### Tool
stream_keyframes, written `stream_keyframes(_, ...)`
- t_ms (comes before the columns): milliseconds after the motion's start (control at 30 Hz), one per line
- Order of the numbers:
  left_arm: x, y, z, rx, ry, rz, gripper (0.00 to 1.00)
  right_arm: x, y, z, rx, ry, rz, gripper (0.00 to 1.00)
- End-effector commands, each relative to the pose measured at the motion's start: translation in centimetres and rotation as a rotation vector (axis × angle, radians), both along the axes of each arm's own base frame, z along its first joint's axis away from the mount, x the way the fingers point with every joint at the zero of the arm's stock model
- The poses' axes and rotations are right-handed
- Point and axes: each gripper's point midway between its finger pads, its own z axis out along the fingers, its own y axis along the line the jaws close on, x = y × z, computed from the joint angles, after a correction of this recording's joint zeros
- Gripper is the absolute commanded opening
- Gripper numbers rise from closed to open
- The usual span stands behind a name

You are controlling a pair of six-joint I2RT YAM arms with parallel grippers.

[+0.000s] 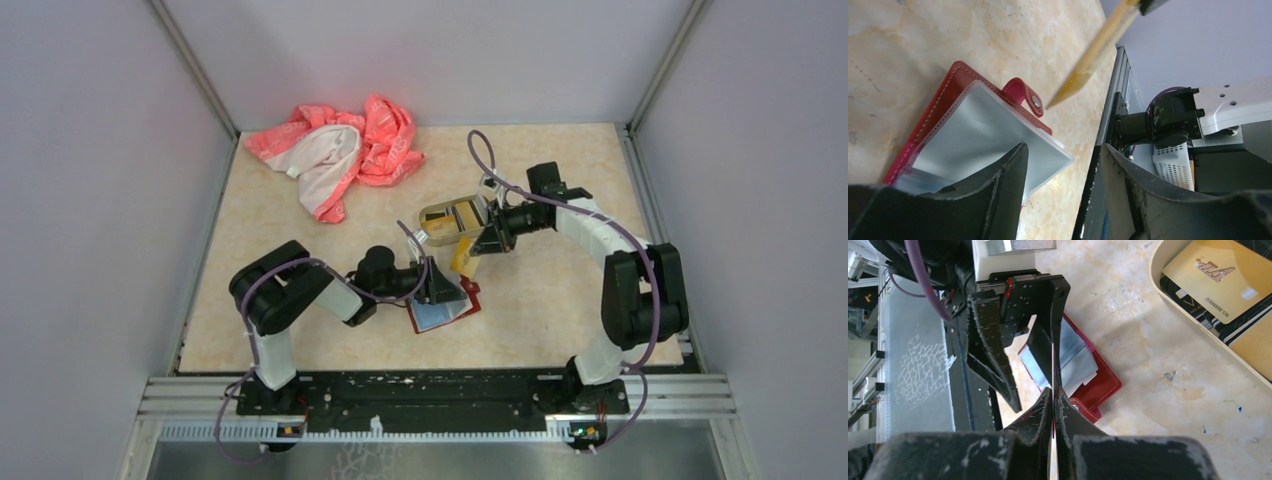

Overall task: Put the credit cards into the card holder
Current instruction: Insert the credit card into the card holder.

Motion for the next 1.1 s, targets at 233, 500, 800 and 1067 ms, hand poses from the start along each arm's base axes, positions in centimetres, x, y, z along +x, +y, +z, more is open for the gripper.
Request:
stream_keyframes(233, -0.6, -1.0, -0.5, -0.063, -0.023, -0.071, 0.39, 0.5, 0.7, -0.7, 0.044, 0.069, -0.049, 0.0)
stream_keyframes(500, -1.2, -1.0, 0.0, -0.085, -0.021, -0.084, 0.37, 0.8, 1.2, -4.7, -0.105, 0.093, -0.084, 0.0)
stream_keyframes(800, -1.7, 1.1, 1.5, -0.021, -0.099, -0.03, 0.42, 0.6, 1.0, -6.4, -0.177, 0.093, -0.068, 0.0)
stream_keyframes(1067, -0.3, 7.0, -3.5, 0.321, -0.065, 0.219, 0.4, -1.7, 2.7, -5.9, -0.105, 0.136, 0.053, 0.0)
